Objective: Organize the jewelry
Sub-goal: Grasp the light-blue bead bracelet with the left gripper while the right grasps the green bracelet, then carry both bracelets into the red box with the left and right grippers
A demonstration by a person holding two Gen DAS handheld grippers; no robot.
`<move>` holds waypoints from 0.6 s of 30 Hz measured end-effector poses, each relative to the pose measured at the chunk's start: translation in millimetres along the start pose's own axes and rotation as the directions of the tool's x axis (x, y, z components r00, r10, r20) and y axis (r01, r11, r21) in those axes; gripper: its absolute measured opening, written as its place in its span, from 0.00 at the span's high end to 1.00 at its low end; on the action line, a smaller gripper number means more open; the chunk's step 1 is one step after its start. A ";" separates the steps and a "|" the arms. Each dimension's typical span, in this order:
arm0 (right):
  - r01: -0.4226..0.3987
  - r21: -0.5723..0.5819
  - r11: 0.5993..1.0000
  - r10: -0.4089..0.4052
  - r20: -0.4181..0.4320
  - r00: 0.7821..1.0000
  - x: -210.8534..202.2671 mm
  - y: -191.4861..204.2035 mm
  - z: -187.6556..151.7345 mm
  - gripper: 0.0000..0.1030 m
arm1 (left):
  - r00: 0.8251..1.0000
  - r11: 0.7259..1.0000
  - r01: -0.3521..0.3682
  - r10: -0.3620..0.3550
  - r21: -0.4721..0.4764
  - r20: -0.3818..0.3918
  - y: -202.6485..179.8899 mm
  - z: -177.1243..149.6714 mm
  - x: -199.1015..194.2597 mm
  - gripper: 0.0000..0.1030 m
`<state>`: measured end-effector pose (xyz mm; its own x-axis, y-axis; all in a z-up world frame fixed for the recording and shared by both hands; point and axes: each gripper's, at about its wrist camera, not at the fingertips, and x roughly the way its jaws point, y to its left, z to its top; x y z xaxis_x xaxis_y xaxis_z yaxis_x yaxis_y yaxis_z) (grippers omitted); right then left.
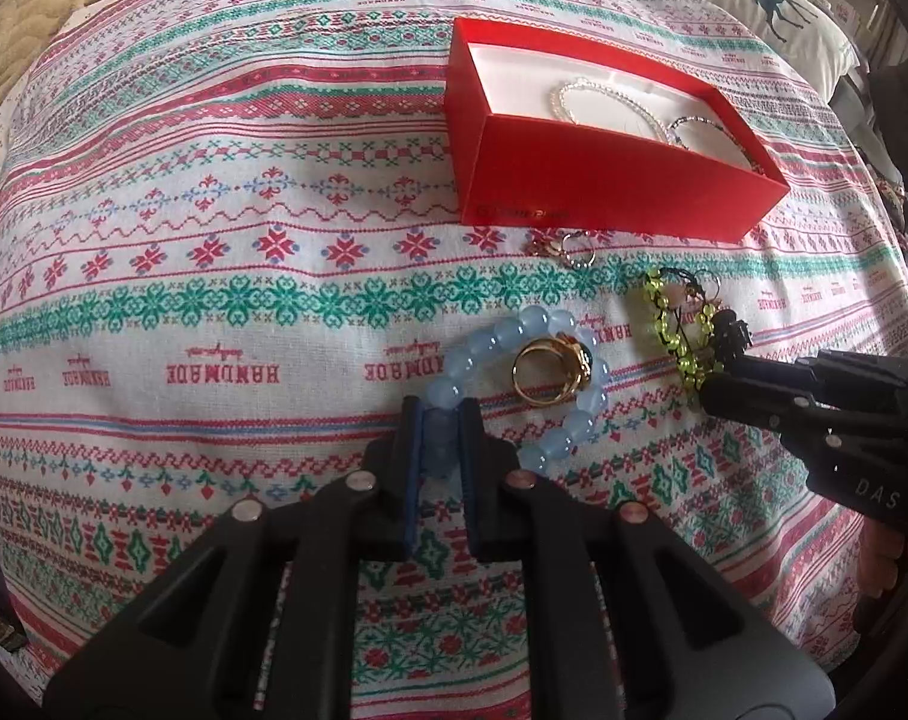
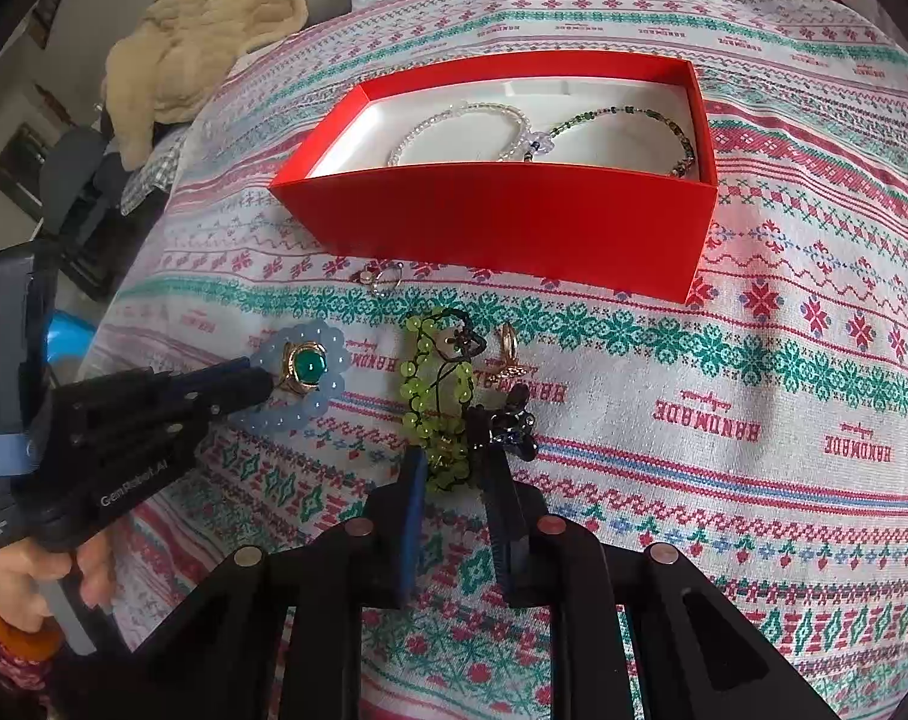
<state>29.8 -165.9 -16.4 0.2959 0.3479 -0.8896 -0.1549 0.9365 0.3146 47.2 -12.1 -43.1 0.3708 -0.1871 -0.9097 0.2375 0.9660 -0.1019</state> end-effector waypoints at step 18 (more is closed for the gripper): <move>0.013 -0.068 0.998 -0.010 0.052 0.999 -24.4 16.2 5.1 0.92 | 0.998 1.000 0.025 -0.025 0.007 0.050 -6.9 -2.4 -26.7 0.88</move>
<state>24.9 -159.0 12.1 0.3461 0.3407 -0.8741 -0.2146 0.9358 0.2798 33.5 -13.4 -19.1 0.4093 -0.2200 -0.8855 0.2532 0.9598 -0.1214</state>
